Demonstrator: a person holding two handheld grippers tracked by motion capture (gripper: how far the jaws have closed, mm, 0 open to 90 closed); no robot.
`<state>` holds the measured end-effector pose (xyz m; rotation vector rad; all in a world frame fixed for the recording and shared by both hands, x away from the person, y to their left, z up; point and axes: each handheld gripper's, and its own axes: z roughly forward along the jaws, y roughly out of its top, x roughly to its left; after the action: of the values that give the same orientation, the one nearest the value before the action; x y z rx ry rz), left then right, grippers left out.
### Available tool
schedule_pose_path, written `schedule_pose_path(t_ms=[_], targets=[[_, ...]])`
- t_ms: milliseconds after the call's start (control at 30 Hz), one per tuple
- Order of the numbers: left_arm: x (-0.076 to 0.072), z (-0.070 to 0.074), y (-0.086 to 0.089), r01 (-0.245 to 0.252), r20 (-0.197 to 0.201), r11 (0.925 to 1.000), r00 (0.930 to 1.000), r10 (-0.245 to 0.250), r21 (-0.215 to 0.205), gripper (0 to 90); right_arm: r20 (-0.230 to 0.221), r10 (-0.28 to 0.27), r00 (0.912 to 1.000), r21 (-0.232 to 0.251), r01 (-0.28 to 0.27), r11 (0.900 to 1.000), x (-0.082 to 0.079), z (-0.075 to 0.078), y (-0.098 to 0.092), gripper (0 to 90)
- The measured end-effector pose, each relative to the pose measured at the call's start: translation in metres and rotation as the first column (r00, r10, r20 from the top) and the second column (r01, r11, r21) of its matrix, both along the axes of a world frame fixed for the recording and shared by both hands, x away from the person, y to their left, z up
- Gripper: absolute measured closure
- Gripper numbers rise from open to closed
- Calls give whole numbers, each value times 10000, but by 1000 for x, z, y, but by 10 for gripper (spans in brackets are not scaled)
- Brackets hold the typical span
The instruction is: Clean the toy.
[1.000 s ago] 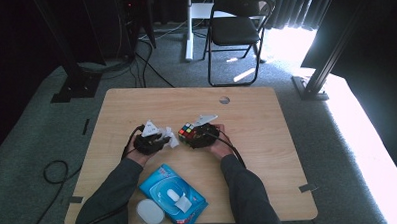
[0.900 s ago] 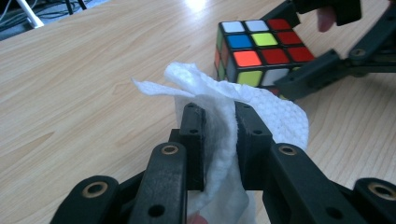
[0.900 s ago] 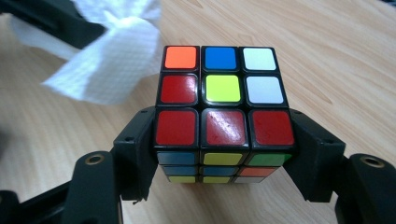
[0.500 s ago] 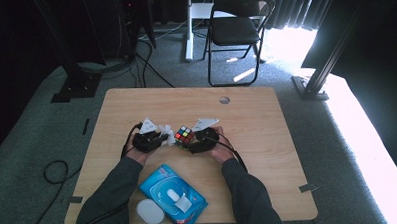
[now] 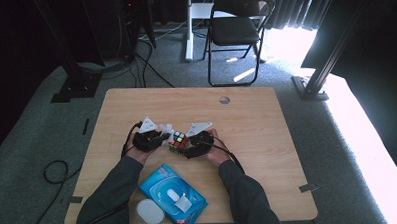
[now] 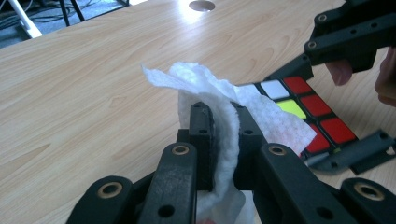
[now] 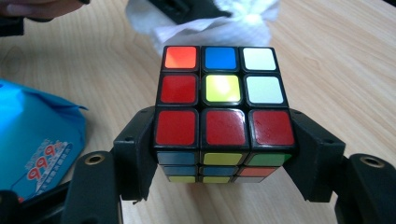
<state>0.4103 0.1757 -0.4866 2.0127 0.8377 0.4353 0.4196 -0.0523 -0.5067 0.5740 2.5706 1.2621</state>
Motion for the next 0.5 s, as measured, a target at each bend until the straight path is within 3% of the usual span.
schedule_pose_path(t_ms=[267, 500], targets=[[2, -1, -3, -55, 0, 9998, 10000, 55, -175, 819, 120, 259, 9996, -13, -259, 9997, -4, 2, 4, 341], [3, -5, -4, 131, -156, 9999, 9998, -130, 27, 819, 217, 233, 9995, -74, -231, 9997, -4, 3, 2, 341]])
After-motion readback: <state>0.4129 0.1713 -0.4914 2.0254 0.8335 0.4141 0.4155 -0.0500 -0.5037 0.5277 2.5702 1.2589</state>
